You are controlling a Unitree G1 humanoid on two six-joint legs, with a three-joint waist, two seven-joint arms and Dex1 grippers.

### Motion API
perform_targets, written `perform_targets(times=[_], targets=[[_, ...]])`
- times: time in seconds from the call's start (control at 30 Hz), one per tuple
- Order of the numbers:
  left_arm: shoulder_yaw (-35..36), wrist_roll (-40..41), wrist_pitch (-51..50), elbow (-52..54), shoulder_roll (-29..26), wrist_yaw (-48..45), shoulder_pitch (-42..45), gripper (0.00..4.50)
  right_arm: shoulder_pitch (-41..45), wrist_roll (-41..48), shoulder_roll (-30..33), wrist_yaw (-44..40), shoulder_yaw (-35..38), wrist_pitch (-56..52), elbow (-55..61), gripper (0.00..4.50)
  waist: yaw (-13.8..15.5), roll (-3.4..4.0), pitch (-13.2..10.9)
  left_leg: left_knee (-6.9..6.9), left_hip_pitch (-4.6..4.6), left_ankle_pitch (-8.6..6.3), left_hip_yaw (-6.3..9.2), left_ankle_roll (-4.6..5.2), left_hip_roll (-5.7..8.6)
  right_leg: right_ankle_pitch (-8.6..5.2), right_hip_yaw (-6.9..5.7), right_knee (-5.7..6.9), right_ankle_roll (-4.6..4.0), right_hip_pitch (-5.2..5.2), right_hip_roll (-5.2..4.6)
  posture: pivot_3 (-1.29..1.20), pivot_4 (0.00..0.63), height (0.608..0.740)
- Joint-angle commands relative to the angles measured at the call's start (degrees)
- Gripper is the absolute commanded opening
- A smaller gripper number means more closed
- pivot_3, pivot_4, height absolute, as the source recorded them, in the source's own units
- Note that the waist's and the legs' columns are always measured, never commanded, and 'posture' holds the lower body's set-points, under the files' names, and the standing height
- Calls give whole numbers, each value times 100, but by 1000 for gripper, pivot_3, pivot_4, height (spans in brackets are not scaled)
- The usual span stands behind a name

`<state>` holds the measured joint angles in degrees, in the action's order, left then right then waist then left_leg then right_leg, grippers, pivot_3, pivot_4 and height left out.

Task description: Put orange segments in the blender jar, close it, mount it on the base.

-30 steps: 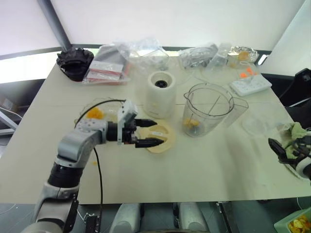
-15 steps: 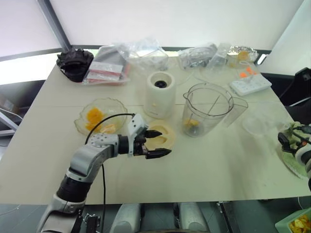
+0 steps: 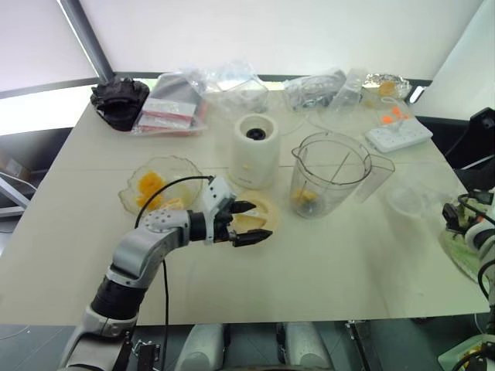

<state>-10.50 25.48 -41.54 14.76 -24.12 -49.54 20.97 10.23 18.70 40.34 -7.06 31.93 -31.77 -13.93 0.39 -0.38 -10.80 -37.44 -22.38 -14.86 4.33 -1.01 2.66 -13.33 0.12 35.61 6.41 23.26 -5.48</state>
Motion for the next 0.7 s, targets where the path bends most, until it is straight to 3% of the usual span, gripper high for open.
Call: perform_targets(times=[0.03,0.7], targets=[[49,29,106,194,-58,37,39,4428,222,-136,8,23,18,289,-209,4500,-8,0,0,0,0,0,0,0,0,0,0,0,0,0,0,0,150,740],[-17,2,156,297,-97,194,62,4428,764,-623,-28,287,-237,1292,-1365,4500,-91,0,0,5,0,0,1,0,0,1,1,-3,2,0,0,0,150,740]])
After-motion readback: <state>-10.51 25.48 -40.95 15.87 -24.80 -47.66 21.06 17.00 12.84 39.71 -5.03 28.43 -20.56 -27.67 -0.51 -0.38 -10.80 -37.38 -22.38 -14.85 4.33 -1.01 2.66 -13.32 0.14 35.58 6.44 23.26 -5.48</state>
